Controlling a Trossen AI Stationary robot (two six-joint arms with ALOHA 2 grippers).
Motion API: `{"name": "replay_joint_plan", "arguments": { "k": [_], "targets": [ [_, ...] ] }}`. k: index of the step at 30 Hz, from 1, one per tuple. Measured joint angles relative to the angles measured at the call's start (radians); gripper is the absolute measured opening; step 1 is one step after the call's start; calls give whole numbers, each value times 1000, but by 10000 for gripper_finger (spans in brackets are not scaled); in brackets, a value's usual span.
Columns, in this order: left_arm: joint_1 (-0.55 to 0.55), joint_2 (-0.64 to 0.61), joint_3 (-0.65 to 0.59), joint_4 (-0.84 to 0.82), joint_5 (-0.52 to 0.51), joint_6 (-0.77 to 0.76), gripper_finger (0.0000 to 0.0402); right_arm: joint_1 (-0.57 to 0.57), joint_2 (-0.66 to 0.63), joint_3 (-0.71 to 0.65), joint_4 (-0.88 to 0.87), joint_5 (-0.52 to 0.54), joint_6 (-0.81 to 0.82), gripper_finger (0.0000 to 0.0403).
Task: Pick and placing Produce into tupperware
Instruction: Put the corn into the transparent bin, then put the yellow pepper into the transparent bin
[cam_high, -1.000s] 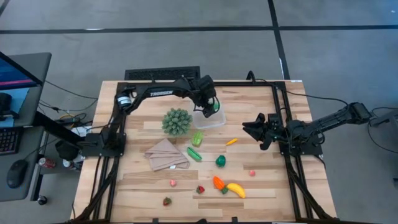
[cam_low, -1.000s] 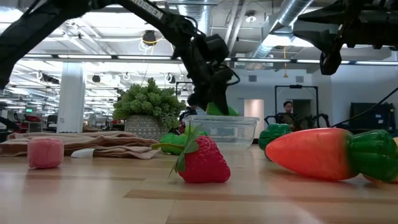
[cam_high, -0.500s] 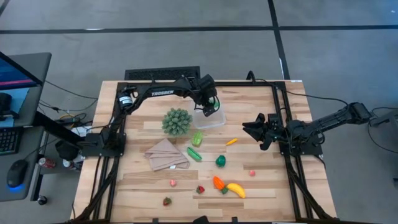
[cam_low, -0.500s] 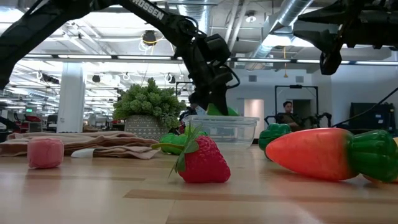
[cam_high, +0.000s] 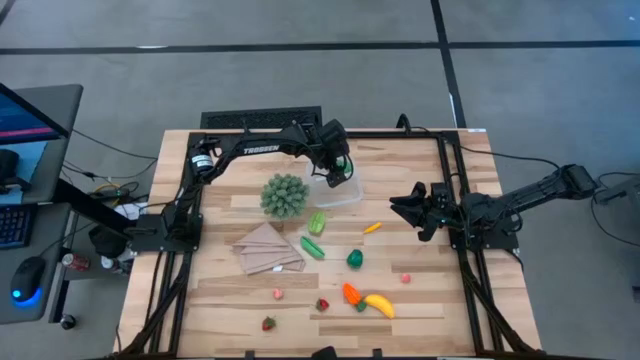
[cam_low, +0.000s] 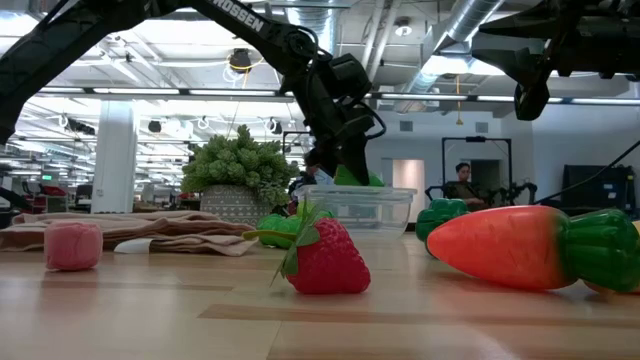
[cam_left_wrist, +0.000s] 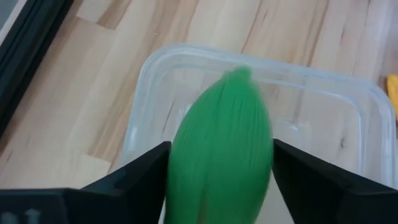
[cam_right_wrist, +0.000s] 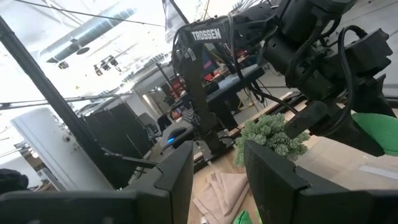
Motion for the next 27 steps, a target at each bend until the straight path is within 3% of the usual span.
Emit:
{"name": "replay_joint_plan", "arguments": {
  "k": [7,14,21,27],
  "targets": [
    [1,-1,0,1,-23,5,306,0,0,0,0,0,0,136],
    [1,-5,32,-31,0,36,311,0,0,0,0,-19,0,136],
    [0,-8,229,-193,46,122,310,0,0,0,-3,-22,0,136],
    [0,-10,462,-442,76,235,310,0,0,0,-14,-22,0,136]
  ]
}}
